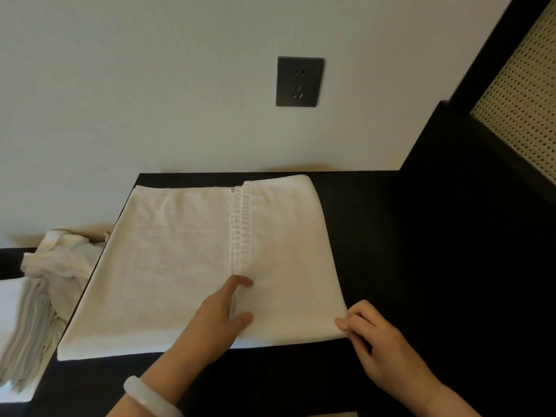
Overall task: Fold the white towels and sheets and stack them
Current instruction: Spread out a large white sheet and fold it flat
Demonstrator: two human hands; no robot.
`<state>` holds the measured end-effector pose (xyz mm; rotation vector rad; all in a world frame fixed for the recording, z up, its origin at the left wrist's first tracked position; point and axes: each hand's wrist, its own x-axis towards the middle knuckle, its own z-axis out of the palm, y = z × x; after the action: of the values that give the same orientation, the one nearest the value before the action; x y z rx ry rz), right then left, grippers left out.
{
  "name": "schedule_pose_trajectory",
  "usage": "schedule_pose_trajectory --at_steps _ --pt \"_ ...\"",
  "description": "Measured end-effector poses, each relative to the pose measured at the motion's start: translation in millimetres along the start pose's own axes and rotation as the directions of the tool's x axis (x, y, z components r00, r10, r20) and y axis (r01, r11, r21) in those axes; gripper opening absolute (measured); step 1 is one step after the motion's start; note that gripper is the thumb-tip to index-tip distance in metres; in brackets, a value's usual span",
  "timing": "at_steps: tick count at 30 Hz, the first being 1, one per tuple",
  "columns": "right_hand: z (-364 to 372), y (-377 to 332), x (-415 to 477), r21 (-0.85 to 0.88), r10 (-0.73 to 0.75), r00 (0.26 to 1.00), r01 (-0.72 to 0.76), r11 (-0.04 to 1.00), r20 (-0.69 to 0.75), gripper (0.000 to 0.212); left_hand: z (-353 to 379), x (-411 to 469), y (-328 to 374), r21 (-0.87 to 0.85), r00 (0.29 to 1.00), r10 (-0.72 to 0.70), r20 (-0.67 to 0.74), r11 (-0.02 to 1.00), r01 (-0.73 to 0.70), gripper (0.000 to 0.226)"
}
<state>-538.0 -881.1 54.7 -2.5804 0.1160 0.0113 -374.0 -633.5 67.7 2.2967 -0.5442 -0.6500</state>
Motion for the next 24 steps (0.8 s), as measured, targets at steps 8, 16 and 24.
schedule_pose_trajectory --at_steps 8,16,24 --pt "2.5 -46.1 108.4 -0.222 0.104 0.958 -0.166 0.961 -0.267 0.055 15.4 58.0 49.8 0.6 0.904 0.372 -0.209 0.779 -0.181 0.066" --pt "31.6 -3.4 101.7 -0.26 0.249 0.968 -0.23 0.938 0.043 0.071 41.8 74.8 5.3 0.612 0.95 0.309 -0.053 0.762 -0.213 0.063" --pt "-46.0 11.6 195.4 0.223 0.308 0.915 -0.254 0.941 -0.26 0.019 12.8 142.7 58.7 0.544 0.936 0.263 -0.232 0.833 -0.099 0.062"
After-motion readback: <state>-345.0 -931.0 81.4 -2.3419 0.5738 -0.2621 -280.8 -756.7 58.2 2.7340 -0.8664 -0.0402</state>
